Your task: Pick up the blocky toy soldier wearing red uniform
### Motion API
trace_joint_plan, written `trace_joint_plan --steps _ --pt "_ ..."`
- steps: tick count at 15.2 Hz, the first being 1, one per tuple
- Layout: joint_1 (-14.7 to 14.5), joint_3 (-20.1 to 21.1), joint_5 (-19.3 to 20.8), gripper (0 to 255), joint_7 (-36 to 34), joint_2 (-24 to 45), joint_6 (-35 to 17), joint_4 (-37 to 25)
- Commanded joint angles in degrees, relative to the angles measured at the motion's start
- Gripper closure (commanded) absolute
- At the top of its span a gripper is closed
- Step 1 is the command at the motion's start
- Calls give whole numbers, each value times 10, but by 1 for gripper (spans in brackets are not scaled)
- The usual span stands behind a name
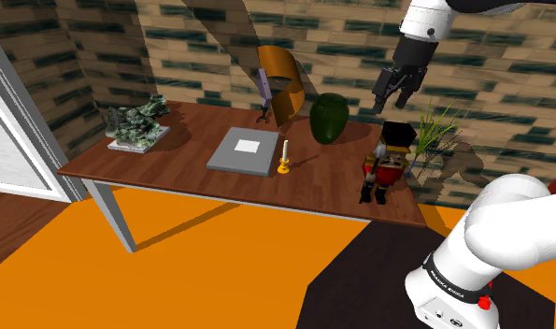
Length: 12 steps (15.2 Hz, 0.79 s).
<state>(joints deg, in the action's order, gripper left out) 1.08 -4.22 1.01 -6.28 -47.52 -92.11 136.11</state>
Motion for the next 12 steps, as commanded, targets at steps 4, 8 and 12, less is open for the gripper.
trace_joint_plan --steps 4,8,12 --pt "-31 -45 38 0 130 4 -20 39" --pt "-68 -107 95 0 301 25 -55 79" --pt "-103 -169 156 0 468 62 -102 107"
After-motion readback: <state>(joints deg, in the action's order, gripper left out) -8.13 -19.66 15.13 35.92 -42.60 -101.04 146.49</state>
